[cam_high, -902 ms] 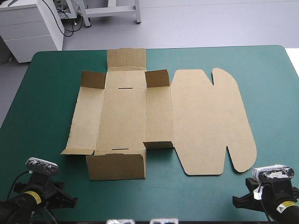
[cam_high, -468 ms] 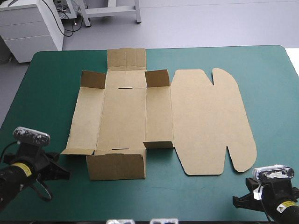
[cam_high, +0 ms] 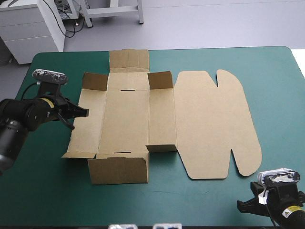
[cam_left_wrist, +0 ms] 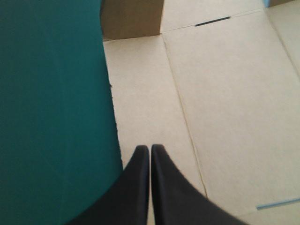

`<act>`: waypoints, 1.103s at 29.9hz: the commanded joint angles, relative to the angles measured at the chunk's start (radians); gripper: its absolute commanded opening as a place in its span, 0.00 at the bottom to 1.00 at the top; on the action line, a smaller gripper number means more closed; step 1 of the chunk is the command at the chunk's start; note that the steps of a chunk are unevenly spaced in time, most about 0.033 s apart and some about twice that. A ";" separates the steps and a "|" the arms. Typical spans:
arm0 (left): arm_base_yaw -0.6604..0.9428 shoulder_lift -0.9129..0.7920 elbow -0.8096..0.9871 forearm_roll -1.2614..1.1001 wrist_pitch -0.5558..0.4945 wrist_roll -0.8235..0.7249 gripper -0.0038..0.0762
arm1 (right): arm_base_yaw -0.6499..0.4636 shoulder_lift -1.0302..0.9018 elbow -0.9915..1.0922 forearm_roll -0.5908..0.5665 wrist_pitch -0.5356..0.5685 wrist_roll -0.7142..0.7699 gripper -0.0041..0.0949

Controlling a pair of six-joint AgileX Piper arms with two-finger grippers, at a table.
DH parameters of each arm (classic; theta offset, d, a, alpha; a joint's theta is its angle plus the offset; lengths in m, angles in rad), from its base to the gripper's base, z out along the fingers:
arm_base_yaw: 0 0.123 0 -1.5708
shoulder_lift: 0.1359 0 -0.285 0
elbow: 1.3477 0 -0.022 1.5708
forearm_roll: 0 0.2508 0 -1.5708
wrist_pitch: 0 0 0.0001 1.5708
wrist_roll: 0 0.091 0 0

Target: Fold the box

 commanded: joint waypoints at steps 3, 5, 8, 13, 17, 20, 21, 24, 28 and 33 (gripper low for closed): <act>0.202 0.130 -0.073 -0.198 -0.074 0.141 0.04 | 0.001 0.012 -0.026 0.019 -0.042 -0.007 0.04; 0.302 0.167 -0.073 -0.365 -0.061 0.243 0.04 | 0.001 0.012 -0.026 0.019 -0.042 -0.007 0.04; 0.437 0.214 -0.073 -0.583 -0.004 0.391 0.04 | 0.001 0.012 -0.026 0.019 -0.042 -0.007 0.04; 0.614 0.286 -0.073 -0.796 0.112 0.537 0.04 | 0.001 0.012 -0.026 0.015 -0.047 -0.007 0.04; 0.668 0.353 -0.073 -0.803 0.184 0.593 0.04 | 0.001 0.012 -0.026 0.015 -0.047 -0.007 0.04; 0.676 0.409 -0.073 -0.803 0.255 0.640 0.04 | 0.001 0.012 -0.026 0.015 -0.047 -0.007 0.04; 0.676 0.430 -0.073 -0.803 0.281 0.666 0.04 | 0.001 0.012 -0.026 0.015 -0.047 -0.007 0.04; 0.676 0.484 -0.073 -0.814 0.340 0.709 0.04 | 0.001 0.012 -0.026 0.015 -0.047 -0.007 0.04; 0.676 0.531 -0.073 -0.870 0.352 0.709 0.04 | 0.001 0.012 -0.026 0.015 -0.047 -0.007 0.04; 0.667 0.541 -0.073 -0.867 0.365 0.709 0.11 | 0.001 0.012 -0.026 0.012 -0.047 -0.007 0.04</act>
